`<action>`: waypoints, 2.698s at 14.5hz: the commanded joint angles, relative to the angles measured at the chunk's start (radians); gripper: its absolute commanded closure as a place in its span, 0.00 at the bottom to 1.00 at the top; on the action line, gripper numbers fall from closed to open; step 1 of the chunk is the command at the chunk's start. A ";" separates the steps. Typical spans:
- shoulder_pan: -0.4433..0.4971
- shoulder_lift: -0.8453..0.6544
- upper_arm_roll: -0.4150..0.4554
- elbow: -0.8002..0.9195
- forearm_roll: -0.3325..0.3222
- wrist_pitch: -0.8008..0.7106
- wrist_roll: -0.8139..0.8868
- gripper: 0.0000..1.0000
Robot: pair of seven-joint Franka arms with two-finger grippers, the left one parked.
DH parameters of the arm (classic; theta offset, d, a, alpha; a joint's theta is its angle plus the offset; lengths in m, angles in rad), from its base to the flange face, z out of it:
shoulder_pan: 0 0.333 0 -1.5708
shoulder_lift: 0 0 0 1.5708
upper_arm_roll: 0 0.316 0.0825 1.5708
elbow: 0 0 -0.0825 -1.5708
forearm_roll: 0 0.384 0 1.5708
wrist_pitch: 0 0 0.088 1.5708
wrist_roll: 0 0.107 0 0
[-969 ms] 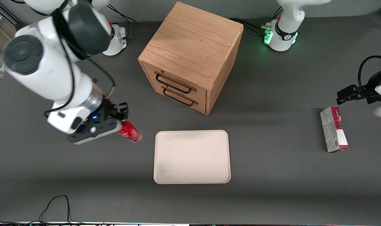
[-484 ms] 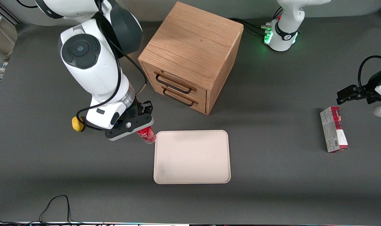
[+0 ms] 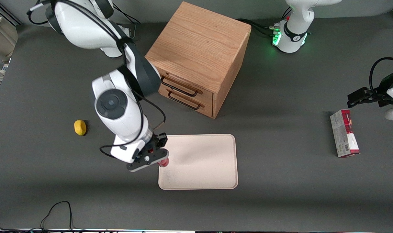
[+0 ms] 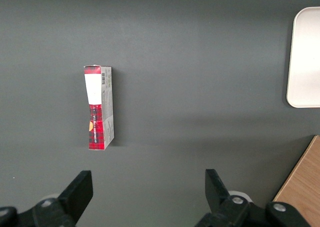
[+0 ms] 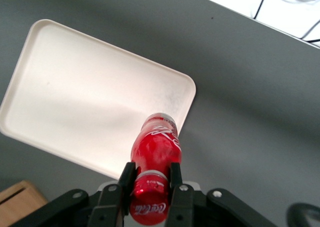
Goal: Place coke bottle on tray
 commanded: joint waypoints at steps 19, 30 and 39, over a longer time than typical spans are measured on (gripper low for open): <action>-0.017 0.135 0.002 0.013 -0.018 0.141 0.019 0.00; -0.029 -0.244 -0.064 -0.101 -0.009 -0.252 0.002 0.00; -0.309 -0.667 -0.051 -0.596 0.071 -0.121 -0.001 0.00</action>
